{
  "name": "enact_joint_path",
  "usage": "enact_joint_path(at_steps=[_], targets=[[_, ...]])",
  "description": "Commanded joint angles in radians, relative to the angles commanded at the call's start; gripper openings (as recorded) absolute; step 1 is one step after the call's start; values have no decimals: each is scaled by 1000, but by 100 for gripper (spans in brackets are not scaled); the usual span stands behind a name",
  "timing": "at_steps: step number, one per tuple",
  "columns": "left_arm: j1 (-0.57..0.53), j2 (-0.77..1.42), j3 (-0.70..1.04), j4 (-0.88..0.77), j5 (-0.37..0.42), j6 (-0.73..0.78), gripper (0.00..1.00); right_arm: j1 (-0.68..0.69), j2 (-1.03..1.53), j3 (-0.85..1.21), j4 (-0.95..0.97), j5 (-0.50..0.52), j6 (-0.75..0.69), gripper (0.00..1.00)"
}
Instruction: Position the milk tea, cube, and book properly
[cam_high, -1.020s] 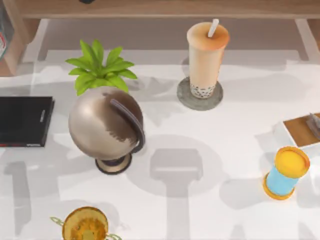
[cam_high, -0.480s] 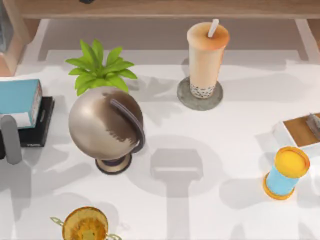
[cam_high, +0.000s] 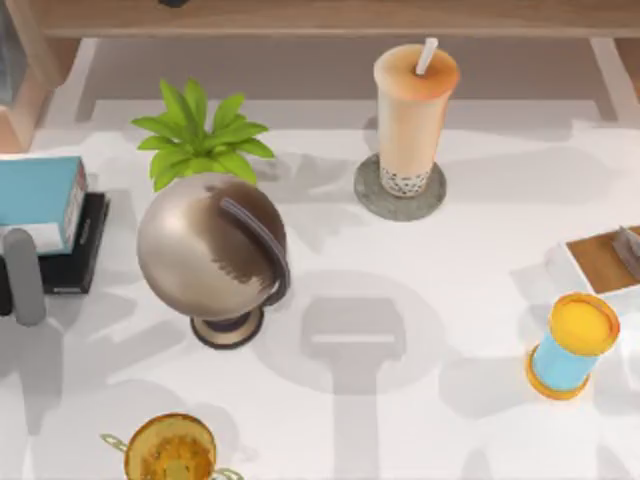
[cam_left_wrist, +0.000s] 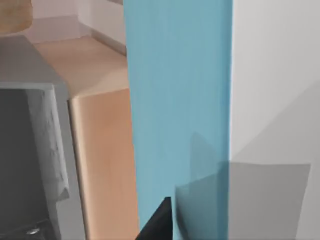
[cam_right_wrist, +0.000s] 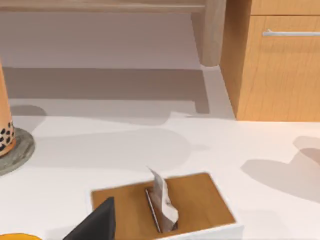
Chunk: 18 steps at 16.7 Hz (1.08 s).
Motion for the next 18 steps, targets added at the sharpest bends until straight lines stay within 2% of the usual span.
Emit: enact_joint_path(at_steps=[2,15,18], targets=[[0,0,0,0,0,0,0,0,0,0,0,0,0,100],[0,0,0,0,0,0,98,0,0,0,0,0,0,100],[0,0,0,0,0,0,100,0,0,0,0,0,0,100]])
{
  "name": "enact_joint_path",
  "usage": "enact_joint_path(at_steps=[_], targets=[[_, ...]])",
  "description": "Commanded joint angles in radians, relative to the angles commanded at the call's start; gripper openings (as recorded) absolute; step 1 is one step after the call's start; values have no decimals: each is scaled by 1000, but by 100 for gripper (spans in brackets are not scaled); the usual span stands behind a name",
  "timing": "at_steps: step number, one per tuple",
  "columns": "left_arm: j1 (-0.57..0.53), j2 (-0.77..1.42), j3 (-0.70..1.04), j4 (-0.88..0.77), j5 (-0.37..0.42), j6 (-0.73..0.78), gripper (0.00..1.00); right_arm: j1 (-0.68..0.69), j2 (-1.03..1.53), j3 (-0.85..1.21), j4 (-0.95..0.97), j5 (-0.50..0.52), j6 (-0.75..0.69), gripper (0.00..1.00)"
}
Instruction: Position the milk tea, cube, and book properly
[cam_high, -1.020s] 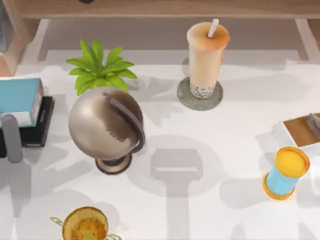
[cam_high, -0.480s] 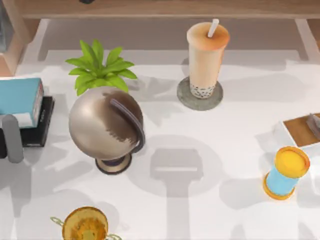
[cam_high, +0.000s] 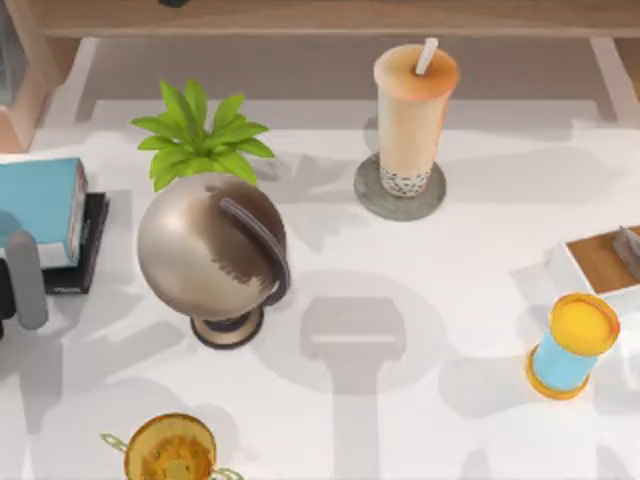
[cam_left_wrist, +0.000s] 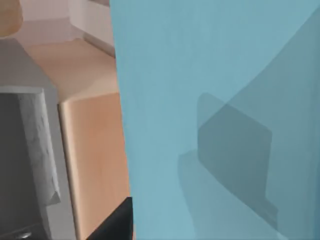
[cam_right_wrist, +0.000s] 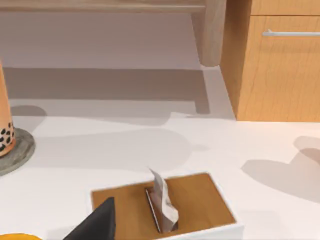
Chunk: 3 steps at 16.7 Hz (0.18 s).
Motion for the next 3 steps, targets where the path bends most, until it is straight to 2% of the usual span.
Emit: enact_joint_path(at_steps=[3], targets=[[0,0,0,0,0,0,100,0,0,0,0,0,0,100]])
